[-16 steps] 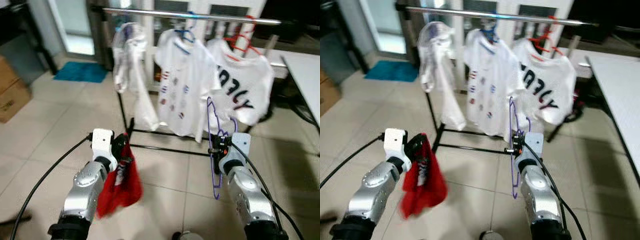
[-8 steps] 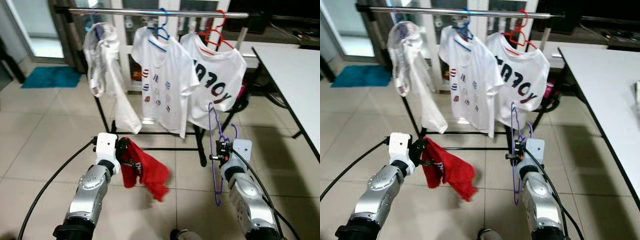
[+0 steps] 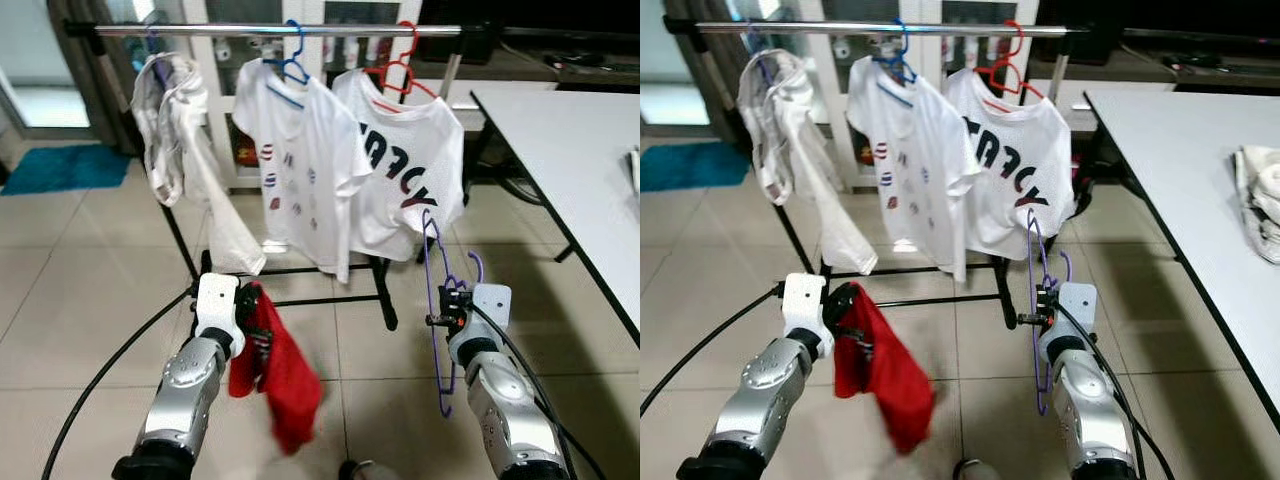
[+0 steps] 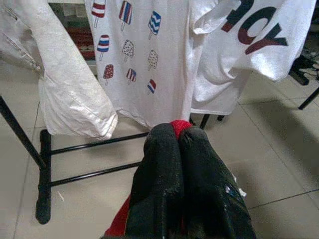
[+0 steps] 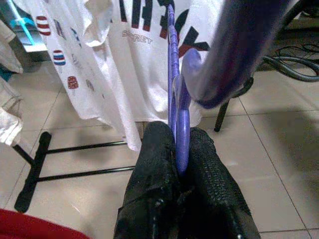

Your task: Hang hanger

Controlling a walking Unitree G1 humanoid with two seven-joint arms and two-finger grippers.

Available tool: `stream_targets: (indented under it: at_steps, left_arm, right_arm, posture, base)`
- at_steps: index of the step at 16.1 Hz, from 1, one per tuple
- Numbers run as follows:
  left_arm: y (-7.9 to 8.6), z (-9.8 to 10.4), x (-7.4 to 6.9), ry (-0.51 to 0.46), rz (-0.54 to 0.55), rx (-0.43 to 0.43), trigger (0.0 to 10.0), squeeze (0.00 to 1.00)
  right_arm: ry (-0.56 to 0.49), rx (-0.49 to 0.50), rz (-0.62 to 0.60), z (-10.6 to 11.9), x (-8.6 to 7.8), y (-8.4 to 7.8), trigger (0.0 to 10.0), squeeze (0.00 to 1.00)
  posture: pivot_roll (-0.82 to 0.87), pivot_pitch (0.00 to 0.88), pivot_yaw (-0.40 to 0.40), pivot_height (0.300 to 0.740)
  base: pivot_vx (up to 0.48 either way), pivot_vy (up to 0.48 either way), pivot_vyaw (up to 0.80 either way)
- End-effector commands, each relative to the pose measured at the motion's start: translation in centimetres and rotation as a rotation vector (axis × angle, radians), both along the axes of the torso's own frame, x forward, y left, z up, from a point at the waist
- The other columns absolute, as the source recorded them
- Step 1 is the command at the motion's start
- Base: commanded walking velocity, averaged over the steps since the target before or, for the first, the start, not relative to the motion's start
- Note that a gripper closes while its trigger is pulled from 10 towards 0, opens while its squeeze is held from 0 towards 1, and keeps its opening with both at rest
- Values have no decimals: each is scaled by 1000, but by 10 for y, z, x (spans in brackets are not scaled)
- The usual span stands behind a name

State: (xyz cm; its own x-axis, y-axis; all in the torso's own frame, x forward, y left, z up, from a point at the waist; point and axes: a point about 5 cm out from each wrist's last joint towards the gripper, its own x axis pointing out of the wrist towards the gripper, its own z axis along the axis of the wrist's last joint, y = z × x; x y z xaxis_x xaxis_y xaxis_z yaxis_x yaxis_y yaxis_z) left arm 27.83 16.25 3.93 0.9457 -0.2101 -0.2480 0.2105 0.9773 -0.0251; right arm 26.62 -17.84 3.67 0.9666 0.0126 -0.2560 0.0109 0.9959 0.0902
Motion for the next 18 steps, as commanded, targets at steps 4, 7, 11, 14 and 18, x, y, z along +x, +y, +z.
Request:
stream_targets:
  at_steps: [4,7,11,14,18]
  left_arm:
    - [-1,-2,-4,-40,23,74,10000,0]
    - [3,7,1,-105,45,117,10000,0]
    - [6,14,-1,-37,-81,-18,10000,0]
    - [4,16,1,-48,-93,-9,10000,0]
    - [3,18,1,-37,-94,-21,10000,0]
  right_arm:
    - [2,-80,44,0,1,3,10000,0]
    - [-24,-82,27,6,5,2,10000,0]
    - [-17,-37,-14,5,-1,1,10000,0]
    - [-17,-25,-32,5,-4,-1,10000,0]
    - [-7,-18,-44,1,-12,3,10000,0]
  posture:
    - [-117,0,-22,740]
    - [-121,0,-9,740]
    - [-130,0,5,740]
    - [-146,0,32,740]
    - [-151,0,32,740]
  base:
    - [0,0,-800]
    - [0,0,-800]
    - [0,0,-800]
    - [0,0,-800]
    - [0,0,-800]
